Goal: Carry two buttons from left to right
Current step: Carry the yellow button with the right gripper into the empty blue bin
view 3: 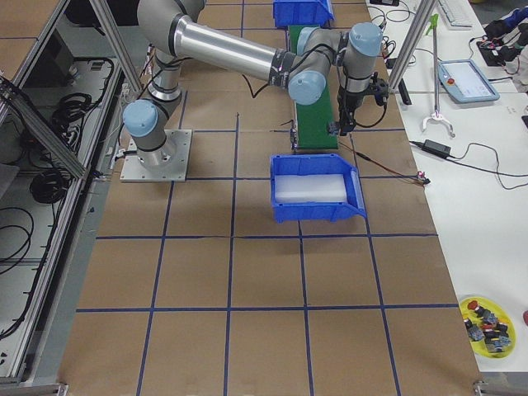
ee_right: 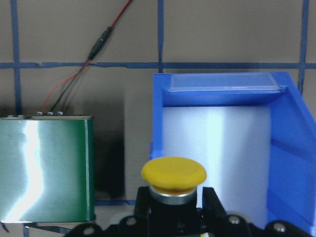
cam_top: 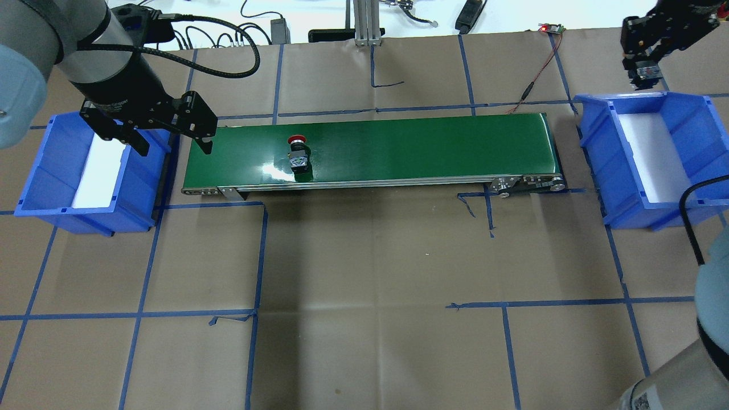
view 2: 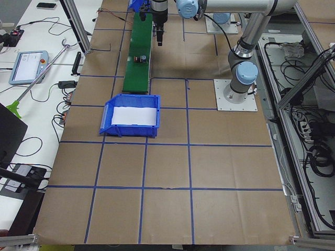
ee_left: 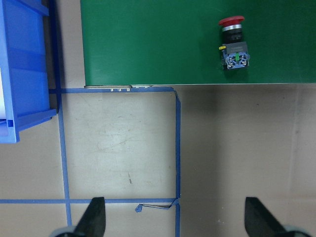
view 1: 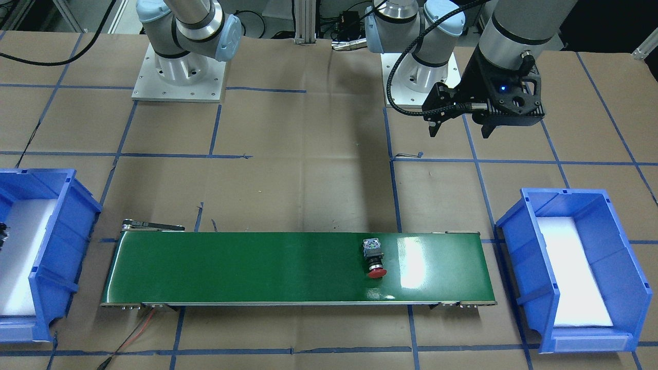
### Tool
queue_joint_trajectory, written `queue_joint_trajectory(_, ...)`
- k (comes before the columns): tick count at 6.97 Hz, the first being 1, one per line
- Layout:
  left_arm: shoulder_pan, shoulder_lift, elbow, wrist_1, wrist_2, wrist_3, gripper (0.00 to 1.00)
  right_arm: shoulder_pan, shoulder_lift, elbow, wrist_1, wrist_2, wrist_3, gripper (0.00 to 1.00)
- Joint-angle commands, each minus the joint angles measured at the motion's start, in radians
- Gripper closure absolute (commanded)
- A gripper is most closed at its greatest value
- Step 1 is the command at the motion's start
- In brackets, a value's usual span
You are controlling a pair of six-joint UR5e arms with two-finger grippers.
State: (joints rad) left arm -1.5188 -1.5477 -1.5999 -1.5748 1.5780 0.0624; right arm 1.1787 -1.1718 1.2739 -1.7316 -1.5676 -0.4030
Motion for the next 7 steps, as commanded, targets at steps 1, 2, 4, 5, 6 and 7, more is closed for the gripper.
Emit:
queue_joint_trajectory(1, 0.002, -0.012, 0.0, 0.027, 0.0, 0.001, 0.0, -0.112, -0.002, 0.062, -0.017, 0.006, -0.124, 0.95)
queue_joint_trajectory(2, 0.002, -0.012, -0.002, 0.029, 0.0, 0.001, 0.0, -0.129, -0.005, 0.138, -0.093, 0.015, -0.167, 0.95)
queue_joint_trajectory(4, 0.002, -0.012, 0.0, 0.03, -0.001, -0.001, 0.0, -0.165, -0.054, 0.308, -0.231, 0.041, -0.192, 0.95)
queue_joint_trajectory(5, 0.002, -0.012, 0.0, 0.03, -0.001, -0.001, 0.0, -0.177, -0.063, 0.379, -0.294, 0.075, -0.195, 0.95)
queue_joint_trajectory(6, 0.002, -0.012, 0.0, 0.03, -0.001, -0.003, 0.0, -0.186, -0.058, 0.431, -0.349, 0.077, -0.215, 0.95)
queue_joint_trajectory(7, 0.002, -0.012, 0.0, 0.03, -0.001, -0.001, 0.0, -0.186, -0.052, 0.471, -0.415, 0.078, -0.221, 0.95)
